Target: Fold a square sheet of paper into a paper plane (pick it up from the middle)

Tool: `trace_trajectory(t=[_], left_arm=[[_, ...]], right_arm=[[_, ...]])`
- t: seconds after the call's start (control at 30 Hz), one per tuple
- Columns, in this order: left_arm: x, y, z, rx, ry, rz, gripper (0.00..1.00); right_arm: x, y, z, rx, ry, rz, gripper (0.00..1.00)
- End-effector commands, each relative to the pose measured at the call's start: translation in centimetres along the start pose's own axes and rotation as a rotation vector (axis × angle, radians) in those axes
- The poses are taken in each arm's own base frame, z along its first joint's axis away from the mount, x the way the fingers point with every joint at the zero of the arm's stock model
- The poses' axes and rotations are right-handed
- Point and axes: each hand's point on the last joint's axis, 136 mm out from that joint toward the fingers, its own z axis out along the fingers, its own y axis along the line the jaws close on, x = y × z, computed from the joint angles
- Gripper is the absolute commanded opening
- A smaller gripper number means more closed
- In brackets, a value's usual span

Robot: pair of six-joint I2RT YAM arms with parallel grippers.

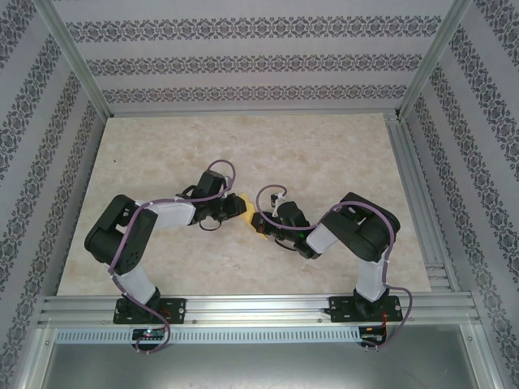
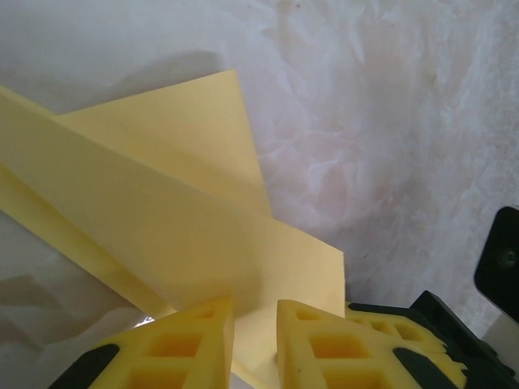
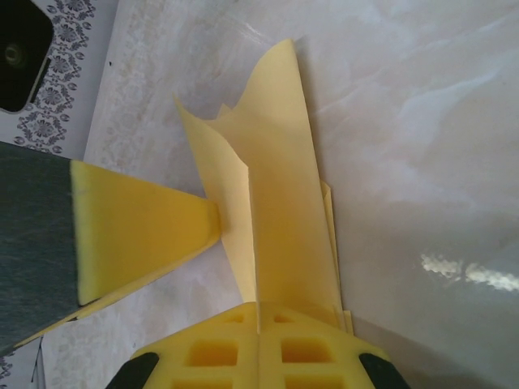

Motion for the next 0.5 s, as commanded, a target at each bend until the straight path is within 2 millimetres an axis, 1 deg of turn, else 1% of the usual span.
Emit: trace_trajectory(t=[0.0,0.47], left_arm=[[-0.7,-1.2,0.4,0.036,-0.011,0.050,0.21],[-0.4,-0.2,1.2,-0.001,0.015,0.049,0.21]], right_arm=[[1.2,-2.3,-0.1,0.060,0.037,0.010,0.00],[1.4,-2.4,0.0,0.063,0.052,0.014,0.00]])
